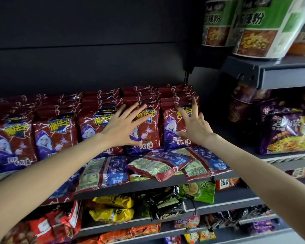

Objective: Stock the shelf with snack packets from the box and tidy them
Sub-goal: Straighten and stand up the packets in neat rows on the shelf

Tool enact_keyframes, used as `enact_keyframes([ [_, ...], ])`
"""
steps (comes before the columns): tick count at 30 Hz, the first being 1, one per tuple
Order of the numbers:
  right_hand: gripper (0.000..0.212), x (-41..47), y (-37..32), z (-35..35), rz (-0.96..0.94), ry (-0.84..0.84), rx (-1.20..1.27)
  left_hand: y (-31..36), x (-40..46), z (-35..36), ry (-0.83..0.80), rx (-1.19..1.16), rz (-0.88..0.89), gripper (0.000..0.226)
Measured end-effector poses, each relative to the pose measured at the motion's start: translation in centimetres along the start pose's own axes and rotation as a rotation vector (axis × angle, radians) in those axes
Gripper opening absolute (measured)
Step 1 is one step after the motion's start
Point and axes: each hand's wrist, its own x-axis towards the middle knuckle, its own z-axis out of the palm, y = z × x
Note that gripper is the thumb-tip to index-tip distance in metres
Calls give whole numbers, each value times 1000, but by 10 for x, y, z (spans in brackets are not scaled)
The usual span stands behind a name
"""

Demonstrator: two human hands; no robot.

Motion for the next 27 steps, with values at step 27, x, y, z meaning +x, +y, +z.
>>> enact_keyframes([
  [27,57,-155,83,-1,-220,84,583,135,-40,-84,-185,-271,48,90],
])
